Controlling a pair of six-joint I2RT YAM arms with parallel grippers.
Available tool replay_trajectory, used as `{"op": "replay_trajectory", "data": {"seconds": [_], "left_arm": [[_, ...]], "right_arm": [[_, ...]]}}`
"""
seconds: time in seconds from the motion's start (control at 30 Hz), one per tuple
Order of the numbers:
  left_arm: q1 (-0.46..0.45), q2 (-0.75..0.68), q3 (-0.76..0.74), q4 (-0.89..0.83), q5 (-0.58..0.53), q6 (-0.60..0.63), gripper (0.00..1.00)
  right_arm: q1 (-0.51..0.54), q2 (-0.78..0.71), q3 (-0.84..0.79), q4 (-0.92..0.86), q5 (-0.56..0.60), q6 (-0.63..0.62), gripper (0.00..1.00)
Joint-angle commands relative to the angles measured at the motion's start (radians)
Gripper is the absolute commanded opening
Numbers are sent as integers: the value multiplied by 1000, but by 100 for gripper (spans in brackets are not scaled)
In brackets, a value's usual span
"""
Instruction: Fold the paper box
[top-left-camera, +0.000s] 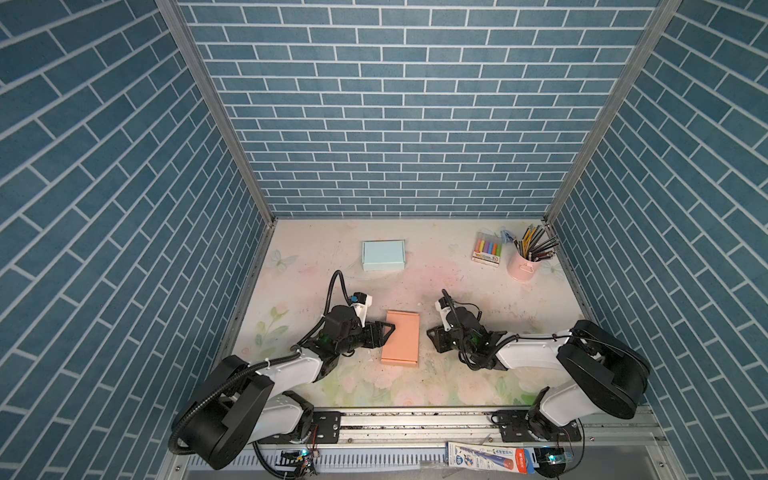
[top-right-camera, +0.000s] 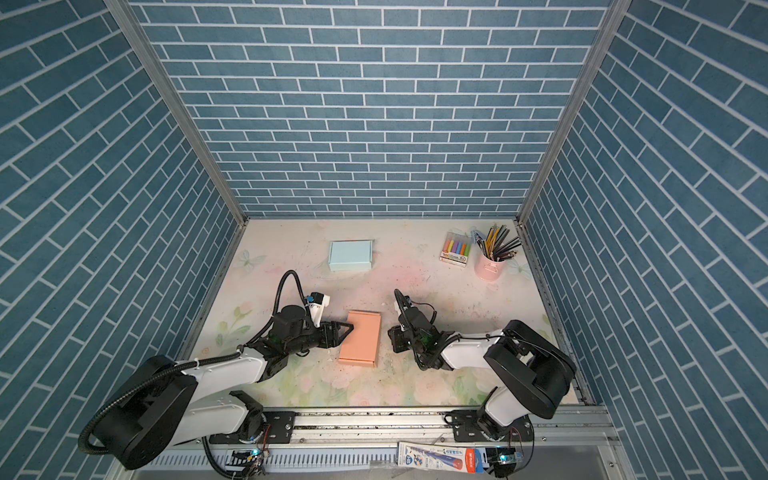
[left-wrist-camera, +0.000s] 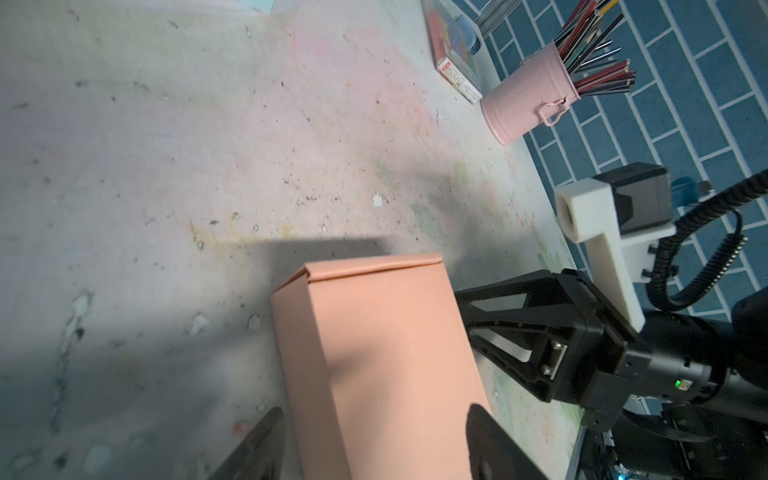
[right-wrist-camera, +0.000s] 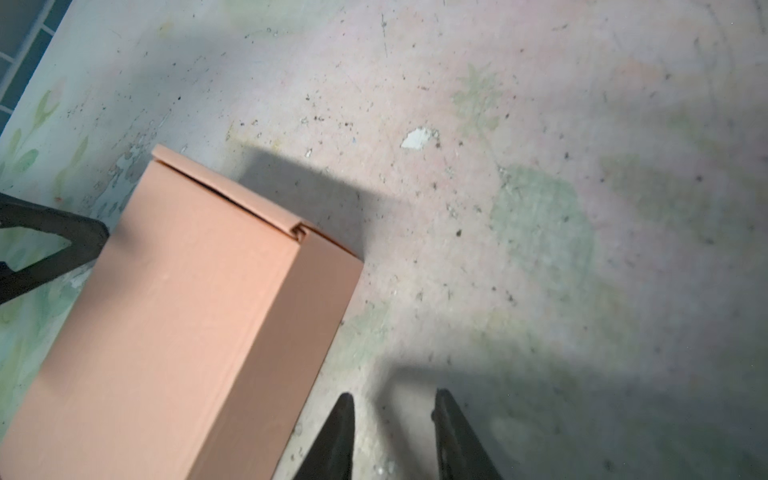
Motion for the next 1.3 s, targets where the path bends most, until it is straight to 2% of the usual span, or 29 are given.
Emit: {"op": "replay_trajectory", "data": {"seconds": [0.0,0.13,0.27,0.77,1.27], "left_arm": [[-26,-48,-37,-33,-12,-23,70],[-43,-119,-70,-46,-14,-32,70],[-46,-140,-78,-60,-15,-35,69],[-134,-71,-93,39,-38,-75,66],[-179,15,-70,119,-49,-95,63]], "right_arm": [[40,-13,-30,-96,19,57,35],[98,-24,-17,-141,64,80,34],[113,-30,-22,-144,72,98,34],[151,74,54,-151,79,97,34],[191,91,111,-145,87,87,35]]}}
